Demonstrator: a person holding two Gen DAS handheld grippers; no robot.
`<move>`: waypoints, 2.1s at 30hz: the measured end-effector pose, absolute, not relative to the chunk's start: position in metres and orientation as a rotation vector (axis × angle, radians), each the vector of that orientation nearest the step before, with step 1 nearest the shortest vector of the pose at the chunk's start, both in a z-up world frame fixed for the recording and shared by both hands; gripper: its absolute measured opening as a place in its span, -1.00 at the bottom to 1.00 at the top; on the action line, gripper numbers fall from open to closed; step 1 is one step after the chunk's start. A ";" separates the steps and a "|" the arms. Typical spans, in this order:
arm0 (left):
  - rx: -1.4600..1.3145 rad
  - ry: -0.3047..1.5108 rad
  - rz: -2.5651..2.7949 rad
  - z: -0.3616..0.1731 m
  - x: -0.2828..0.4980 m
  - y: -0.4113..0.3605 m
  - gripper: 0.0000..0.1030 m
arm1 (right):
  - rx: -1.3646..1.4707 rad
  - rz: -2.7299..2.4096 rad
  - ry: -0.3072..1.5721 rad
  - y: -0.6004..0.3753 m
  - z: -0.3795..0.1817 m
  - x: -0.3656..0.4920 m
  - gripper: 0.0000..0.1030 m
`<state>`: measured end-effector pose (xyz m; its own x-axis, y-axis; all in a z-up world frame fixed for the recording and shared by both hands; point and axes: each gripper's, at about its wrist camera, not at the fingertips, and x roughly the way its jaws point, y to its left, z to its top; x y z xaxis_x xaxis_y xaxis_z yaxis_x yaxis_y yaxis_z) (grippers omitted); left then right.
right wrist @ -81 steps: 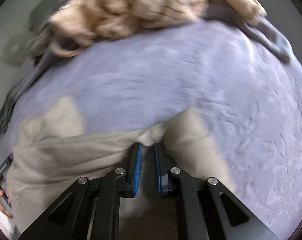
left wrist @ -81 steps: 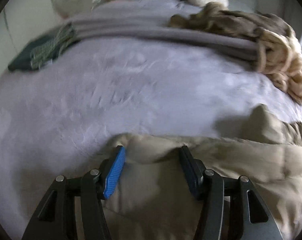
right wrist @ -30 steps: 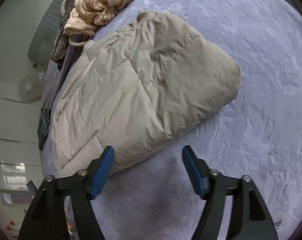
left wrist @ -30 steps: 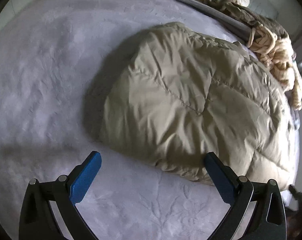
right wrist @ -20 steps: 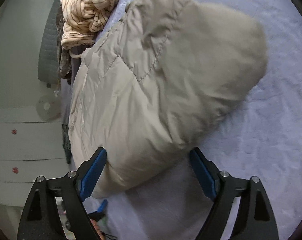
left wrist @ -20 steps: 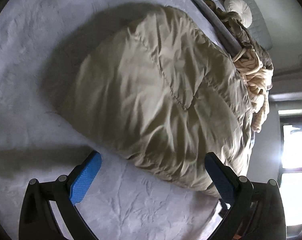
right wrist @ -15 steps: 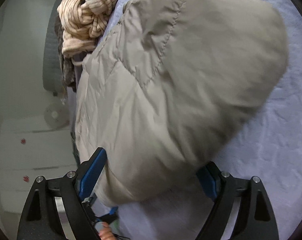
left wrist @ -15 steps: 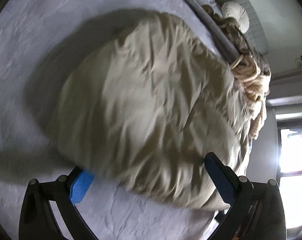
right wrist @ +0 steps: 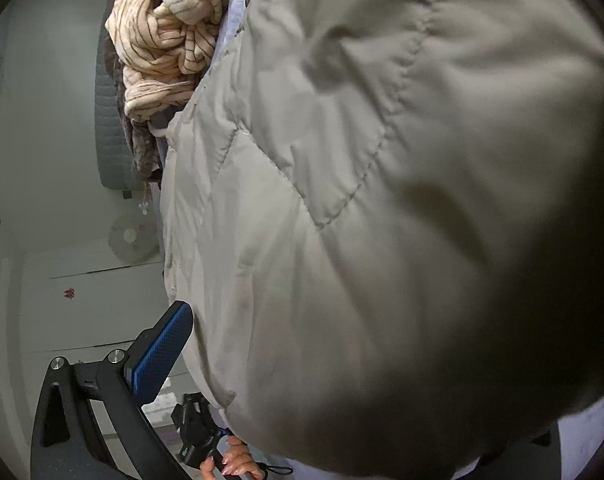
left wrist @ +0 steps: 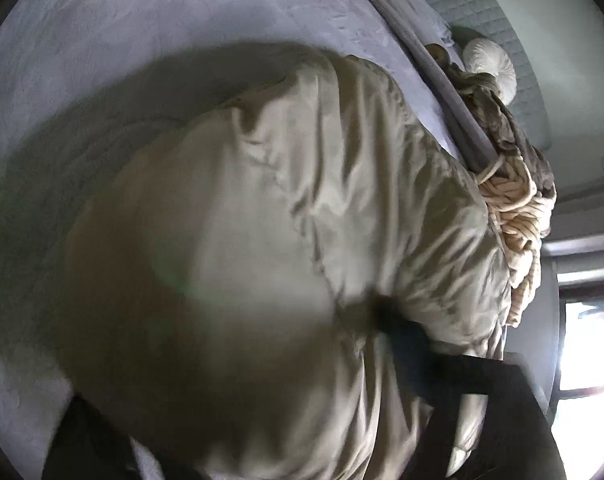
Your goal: Fold large clothes
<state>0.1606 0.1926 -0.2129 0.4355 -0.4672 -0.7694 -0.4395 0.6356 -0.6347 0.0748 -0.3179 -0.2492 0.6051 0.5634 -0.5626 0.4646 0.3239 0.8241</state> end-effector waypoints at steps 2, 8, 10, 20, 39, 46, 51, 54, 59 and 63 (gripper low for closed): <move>-0.910 1.151 -0.045 -0.204 0.161 0.193 -0.35 | 1.304 0.089 0.997 -0.320 -0.251 0.072 1.00; -0.655 1.109 -0.090 -0.171 0.159 0.175 -0.59 | 1.299 0.030 1.045 -0.322 -0.251 0.066 -0.04; -0.617 1.100 -0.112 -0.162 0.157 0.173 -0.59 | 1.278 0.036 1.032 -0.322 -0.245 0.061 -0.26; -0.457 1.114 -0.222 -0.136 0.122 0.184 -0.59 | 1.193 0.026 1.007 -0.306 -0.210 0.017 -0.48; -0.407 1.261 -0.218 -0.133 -0.054 0.225 -0.59 | 1.198 0.019 1.136 -0.280 -0.204 -0.123 -0.48; -0.445 1.316 -0.060 -0.142 -0.087 0.242 -0.13 | 1.219 0.025 1.179 -0.277 -0.209 -0.154 -0.37; -0.401 1.316 -0.004 -0.125 -0.107 0.254 -0.13 | 1.143 0.001 1.254 -0.279 -0.197 -0.158 -0.14; -0.347 1.301 0.050 -0.110 -0.121 0.258 -0.13 | 1.078 -0.029 1.283 -0.278 -0.182 -0.159 -0.13; -0.288 1.233 0.165 -0.086 -0.129 0.269 -0.13 | 0.945 -0.001 1.300 -0.274 -0.157 -0.167 -0.30; -0.285 1.217 0.146 -0.080 -0.119 0.263 -0.13 | 0.893 0.021 1.320 -0.268 -0.144 -0.173 -0.39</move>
<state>-0.1187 0.2626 -0.0797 0.3431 -0.0409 -0.9384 -0.2620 0.9552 -0.1374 -0.1735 -0.2677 -0.1438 0.2985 0.4875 -0.8205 0.4615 0.6788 0.5712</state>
